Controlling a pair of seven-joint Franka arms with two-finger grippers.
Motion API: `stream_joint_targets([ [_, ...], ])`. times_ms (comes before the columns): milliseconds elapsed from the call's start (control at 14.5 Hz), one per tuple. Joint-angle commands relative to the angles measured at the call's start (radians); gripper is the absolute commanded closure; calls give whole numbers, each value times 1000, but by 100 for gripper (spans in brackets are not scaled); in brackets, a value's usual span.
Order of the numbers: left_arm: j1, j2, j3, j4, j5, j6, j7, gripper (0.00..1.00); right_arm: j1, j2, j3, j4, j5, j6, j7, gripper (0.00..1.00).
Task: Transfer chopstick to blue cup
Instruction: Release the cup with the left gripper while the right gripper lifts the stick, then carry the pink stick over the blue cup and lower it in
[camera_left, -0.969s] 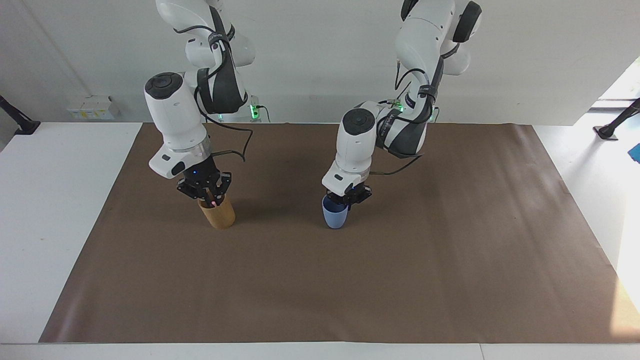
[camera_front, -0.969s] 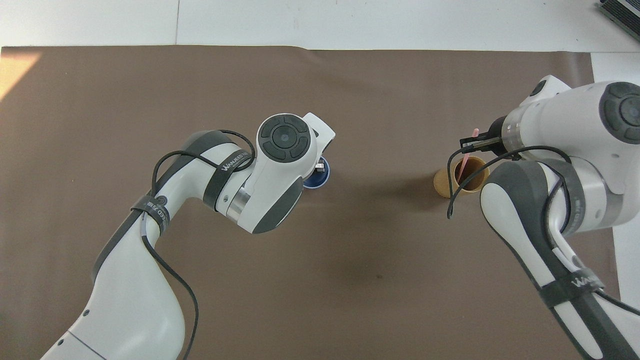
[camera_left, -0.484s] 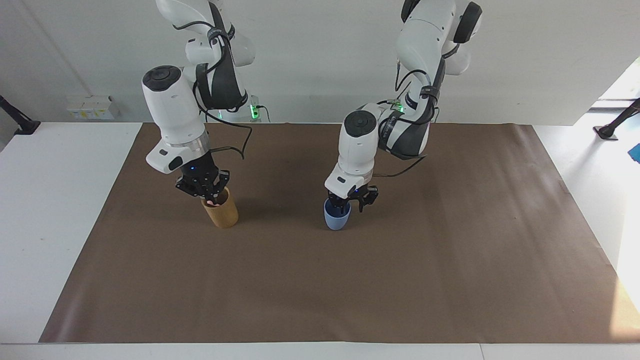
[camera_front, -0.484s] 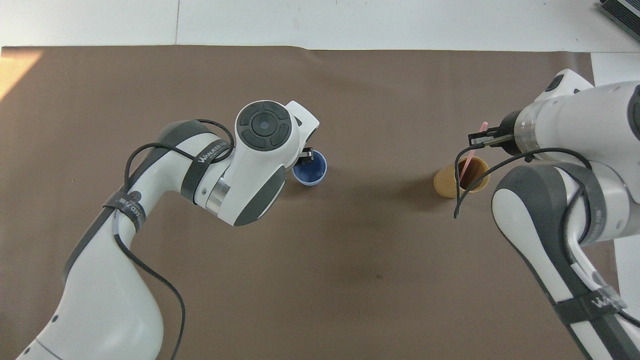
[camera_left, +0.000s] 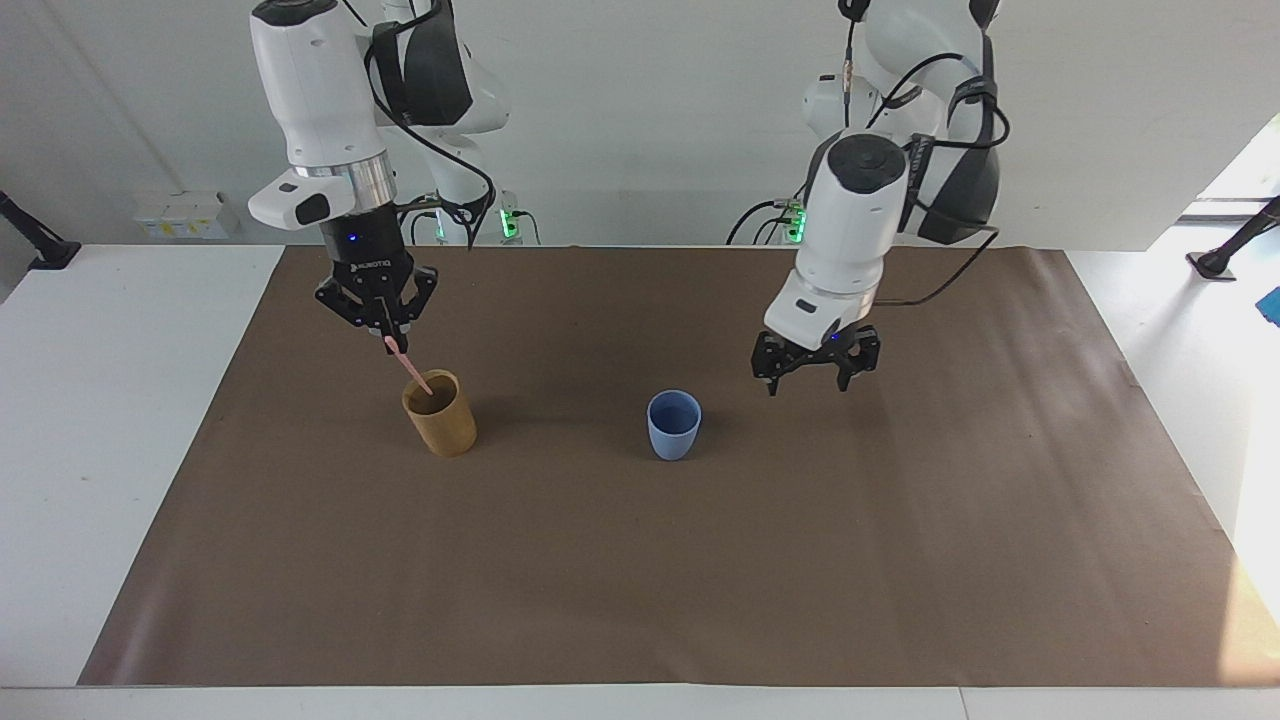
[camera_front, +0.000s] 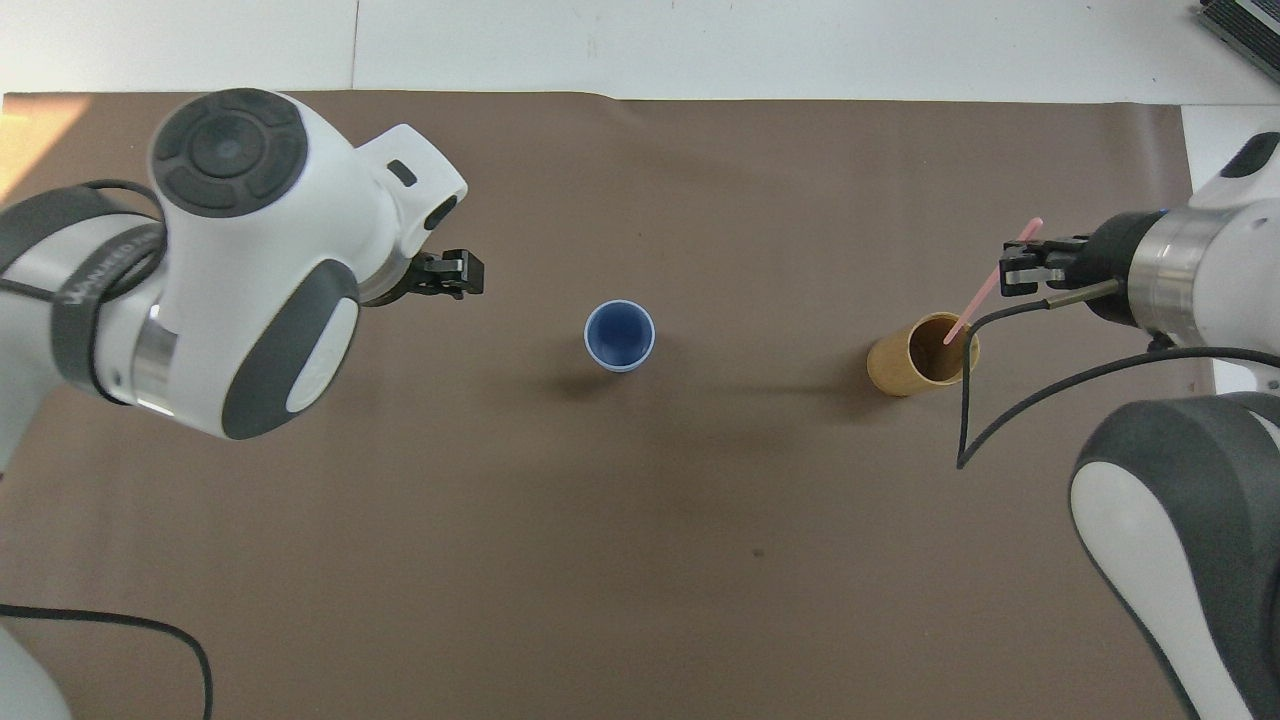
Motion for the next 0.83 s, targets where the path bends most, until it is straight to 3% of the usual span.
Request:
stream_joint_targets([
  [0, 94, -74, -11, -30, -22, -81, 187, 0, 45, -15, 6, -22, 20, 37, 42, 100],
  [208, 186, -127, -11, -30, -41, -156, 357, 0, 156, -13, 14, -19, 20, 78, 149, 100],
  [484, 245, -175, -8, -29, -63, -195, 455, 0, 329, 62, 14, -13, -10, 251, 302, 100],
  [761, 274, -229, 4, -6, -118, -250, 464, 0, 456, 186, 14, 81, -188, 291, 506, 100],
])
